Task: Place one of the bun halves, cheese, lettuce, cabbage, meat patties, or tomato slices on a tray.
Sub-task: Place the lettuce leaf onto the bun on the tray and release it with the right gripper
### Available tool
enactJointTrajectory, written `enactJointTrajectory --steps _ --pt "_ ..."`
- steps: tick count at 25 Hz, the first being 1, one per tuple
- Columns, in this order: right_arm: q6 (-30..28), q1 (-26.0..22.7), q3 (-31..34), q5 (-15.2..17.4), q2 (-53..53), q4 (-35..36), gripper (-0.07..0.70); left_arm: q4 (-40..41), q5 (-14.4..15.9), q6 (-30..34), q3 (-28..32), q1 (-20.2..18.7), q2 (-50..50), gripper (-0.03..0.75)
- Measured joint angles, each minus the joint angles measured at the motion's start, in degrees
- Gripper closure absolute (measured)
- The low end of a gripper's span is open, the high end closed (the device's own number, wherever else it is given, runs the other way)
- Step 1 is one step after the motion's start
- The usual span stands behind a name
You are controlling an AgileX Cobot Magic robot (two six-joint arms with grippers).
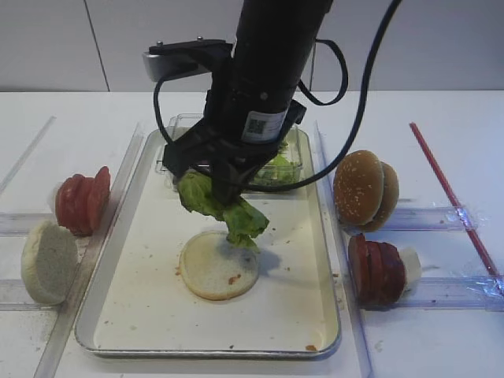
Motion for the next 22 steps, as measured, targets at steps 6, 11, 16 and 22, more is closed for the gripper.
enactJointTrajectory --steps 6,11,16,22 --pt "0.4 0.0 3.6 -1.1 0.0 -0.8 0.581 0.0 0.0 0.0 0.0 0.0 0.0 0.279" --pt "0.8 0.0 4.1 -4.4 0.0 -1.3 0.582 0.0 0.0 0.0 0.0 0.0 0.0 0.279" --pt "1.1 0.0 4.2 -5.5 0.0 -2.8 0.582 0.0 0.0 0.0 0.0 0.0 0.0 0.279" --pt "1.1 0.1 4.3 -6.5 1.1 -3.0 0.582 0.0 0.0 0.0 0.0 0.0 0.0 0.279"
